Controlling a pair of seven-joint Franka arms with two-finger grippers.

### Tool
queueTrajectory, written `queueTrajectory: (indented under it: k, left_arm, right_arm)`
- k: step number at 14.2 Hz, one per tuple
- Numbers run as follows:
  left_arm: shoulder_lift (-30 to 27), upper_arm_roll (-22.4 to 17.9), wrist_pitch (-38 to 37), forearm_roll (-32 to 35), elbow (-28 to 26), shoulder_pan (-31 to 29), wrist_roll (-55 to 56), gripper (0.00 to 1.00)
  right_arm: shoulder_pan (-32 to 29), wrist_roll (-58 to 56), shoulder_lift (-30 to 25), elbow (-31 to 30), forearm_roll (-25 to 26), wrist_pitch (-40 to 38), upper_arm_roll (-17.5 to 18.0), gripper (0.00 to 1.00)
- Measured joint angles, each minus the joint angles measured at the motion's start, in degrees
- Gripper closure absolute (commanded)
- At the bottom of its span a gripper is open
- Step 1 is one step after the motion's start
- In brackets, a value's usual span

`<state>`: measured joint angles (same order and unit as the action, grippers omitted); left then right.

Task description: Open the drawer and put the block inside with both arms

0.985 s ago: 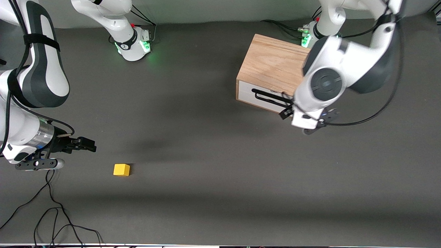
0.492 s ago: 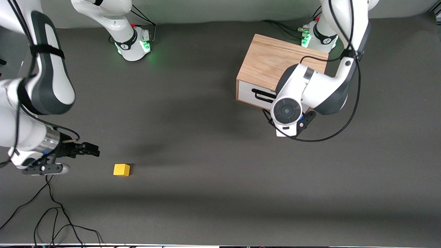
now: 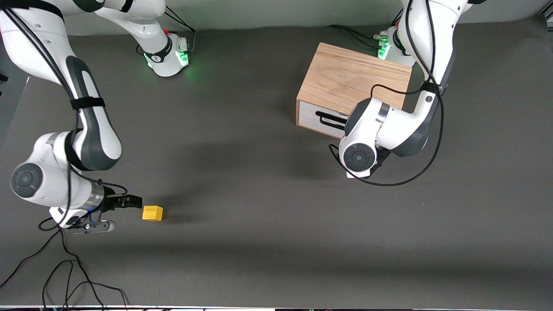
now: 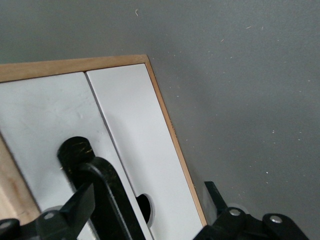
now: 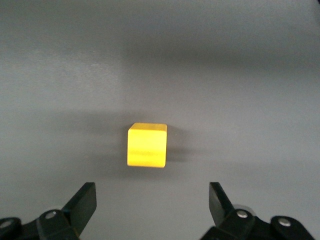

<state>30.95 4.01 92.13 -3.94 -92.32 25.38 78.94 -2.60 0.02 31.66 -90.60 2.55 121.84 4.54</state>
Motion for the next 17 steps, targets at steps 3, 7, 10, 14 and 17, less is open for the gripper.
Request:
queueTrajectory:
  k: [3,7,10,14,17]
  left_arm:
    - [1.1,0.1,0.7,-0.5,0.0,0.1,1.5,0.34]
    - [0.7,0.0,-0.6,-1.4,0.0,0.0,2.1,1.00]
    - [0.5,-0.1,-1.4,-1.4,0.3,0.0,2.2,1.00]
    - [0.8,-0.2,-1.3,-1.7,2.0,-0.1,3.6,1.00]
    - [1.3,-0.2,-1.0,-1.7,3.9,-0.3,3.9,1.00]
  right_arm:
    - [0.0,0.0,1.8,0.0,0.4,2.0,0.0,0.00]
    - [0.2,0.0,4.1,0.0,0.5,5.8,0.0,0.00]
    - [1.3,0.4,6.2,0.1,1.1,8.8,0.0,0.00]
    - [2.4,4.0,6.9,0.0,4.5,8.9,0.0,0.00]
    - [1.6,4.0,8.0,-0.1,4.5,9.3,-0.5,0.00]
